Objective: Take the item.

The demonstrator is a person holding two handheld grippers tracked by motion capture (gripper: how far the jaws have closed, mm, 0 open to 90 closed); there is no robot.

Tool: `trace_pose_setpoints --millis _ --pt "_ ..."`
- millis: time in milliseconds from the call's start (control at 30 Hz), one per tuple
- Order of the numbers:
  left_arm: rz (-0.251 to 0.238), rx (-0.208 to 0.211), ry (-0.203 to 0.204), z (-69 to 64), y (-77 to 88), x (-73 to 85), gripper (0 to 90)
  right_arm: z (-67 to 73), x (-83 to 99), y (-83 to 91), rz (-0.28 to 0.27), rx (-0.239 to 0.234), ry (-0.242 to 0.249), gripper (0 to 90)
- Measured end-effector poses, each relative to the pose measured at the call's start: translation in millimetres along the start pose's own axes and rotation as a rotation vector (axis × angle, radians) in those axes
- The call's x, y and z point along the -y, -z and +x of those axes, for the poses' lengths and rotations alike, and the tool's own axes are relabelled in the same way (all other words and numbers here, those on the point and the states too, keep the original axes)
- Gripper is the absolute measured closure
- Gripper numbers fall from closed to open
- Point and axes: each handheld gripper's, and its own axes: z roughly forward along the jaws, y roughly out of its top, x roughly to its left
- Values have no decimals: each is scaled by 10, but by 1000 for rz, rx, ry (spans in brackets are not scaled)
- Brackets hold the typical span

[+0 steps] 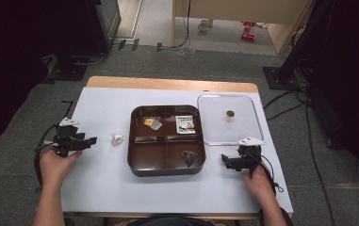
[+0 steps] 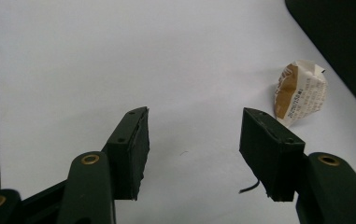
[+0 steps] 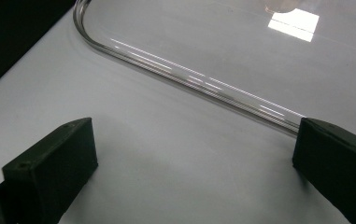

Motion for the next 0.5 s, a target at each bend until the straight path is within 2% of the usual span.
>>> trace_pose_setpoints --millis 200,400,500 --pt "19 -19 -9 28 -59 21 431 0 0 0 0 0 0 0" --pt "64 -33 -10 75 -162 46 423 0 0 0 0 0 0 0" --pt "54 -43 -24 77 -170 48 431 0 0 -1 -1 0 -1 0"
